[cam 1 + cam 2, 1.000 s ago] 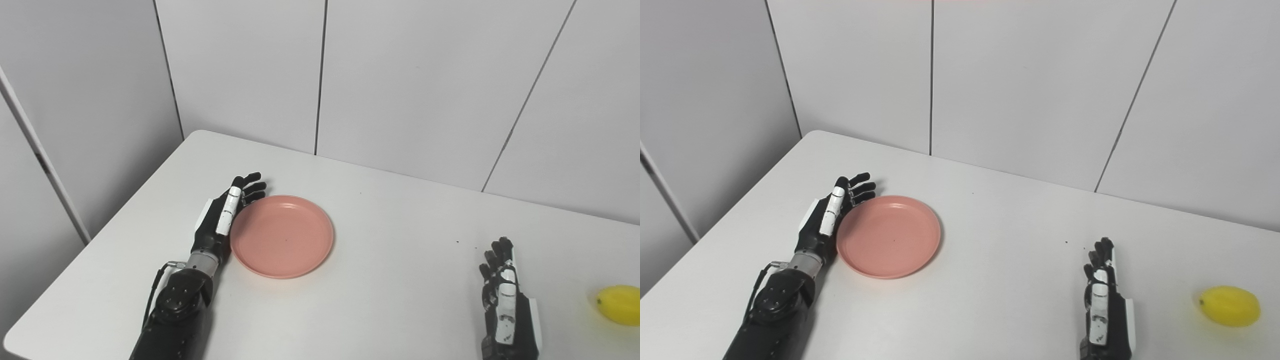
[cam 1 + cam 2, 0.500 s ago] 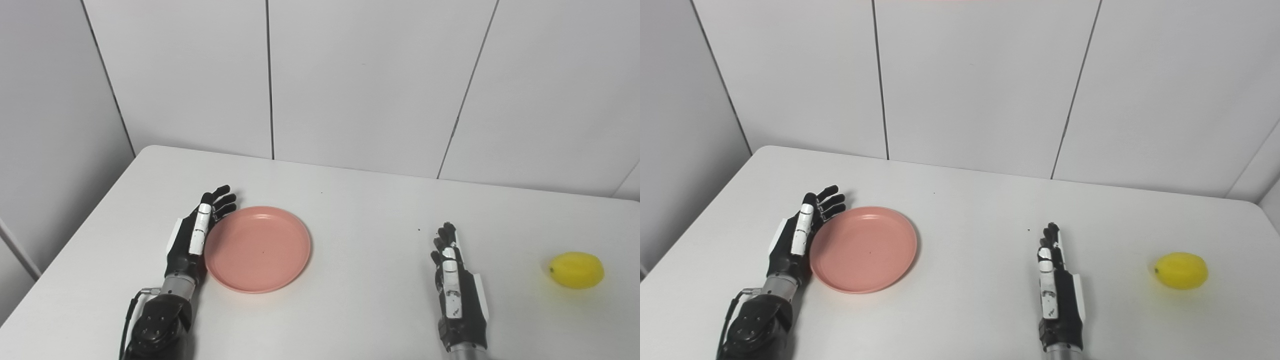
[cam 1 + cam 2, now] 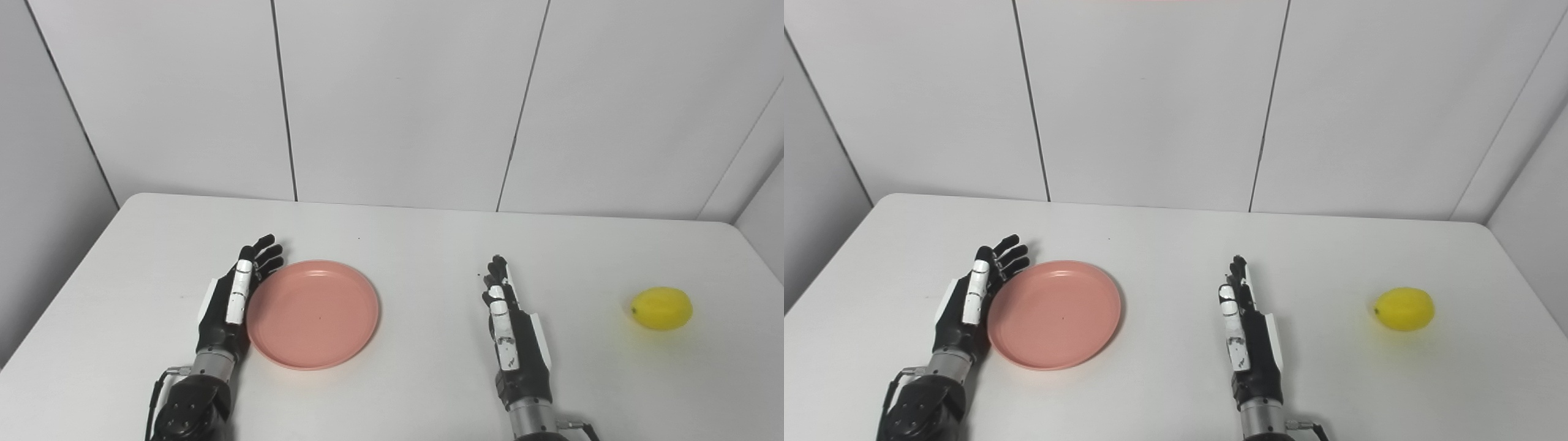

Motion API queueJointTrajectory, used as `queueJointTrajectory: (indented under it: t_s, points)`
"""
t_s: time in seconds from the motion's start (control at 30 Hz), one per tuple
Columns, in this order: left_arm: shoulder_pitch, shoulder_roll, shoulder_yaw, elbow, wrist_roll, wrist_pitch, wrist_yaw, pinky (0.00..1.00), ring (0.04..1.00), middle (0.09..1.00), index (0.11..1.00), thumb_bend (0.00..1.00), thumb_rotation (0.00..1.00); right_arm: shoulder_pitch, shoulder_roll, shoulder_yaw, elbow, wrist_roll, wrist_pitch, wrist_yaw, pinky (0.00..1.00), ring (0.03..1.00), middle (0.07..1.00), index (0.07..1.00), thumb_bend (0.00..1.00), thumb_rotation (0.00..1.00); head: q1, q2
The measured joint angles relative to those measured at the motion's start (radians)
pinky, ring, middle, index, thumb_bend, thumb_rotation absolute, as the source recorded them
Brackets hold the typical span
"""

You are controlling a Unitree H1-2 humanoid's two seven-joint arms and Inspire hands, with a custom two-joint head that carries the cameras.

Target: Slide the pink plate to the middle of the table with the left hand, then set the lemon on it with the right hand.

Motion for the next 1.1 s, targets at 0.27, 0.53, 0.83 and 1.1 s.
queueJointTrajectory:
  t_s: [0.27,0.53,0.83,1.1]
  points:
    - [0.000,-0.021,-0.019,-0.007,0.012,0.005,0.003,0.88,0.862,0.861,0.848,0.67,1.00,-0.006,0.000,-0.001,-0.003,-0.004,0.012,-0.001,1.00,1.000,1.000,0.997,0.78,1.00,0.002,0.015]
    - [0.023,-0.098,-0.055,-0.050,0.038,0.040,0.029,0.87,0.883,0.890,0.886,0.67,1.00,-0.006,-0.002,-0.002,-0.017,-0.004,0.028,-0.001,1.00,1.000,1.000,0.994,0.77,1.00,0.011,0.020]
    - [0.026,-0.136,-0.093,-0.048,0.088,0.029,0.050,0.90,0.893,0.898,0.899,0.66,1.00,-0.006,-0.006,-0.004,-0.021,-0.003,0.030,-0.001,1.00,1.000,1.000,0.992,0.77,1.00,0.018,0.020]
    - [0.027,-0.165,-0.144,-0.045,0.170,0.025,0.071,0.87,0.885,0.893,0.898,0.66,1.00,-0.004,-0.006,-0.004,-0.026,-0.003,0.032,0.000,1.00,1.000,1.000,0.996,0.77,1.00,0.006,0.015]
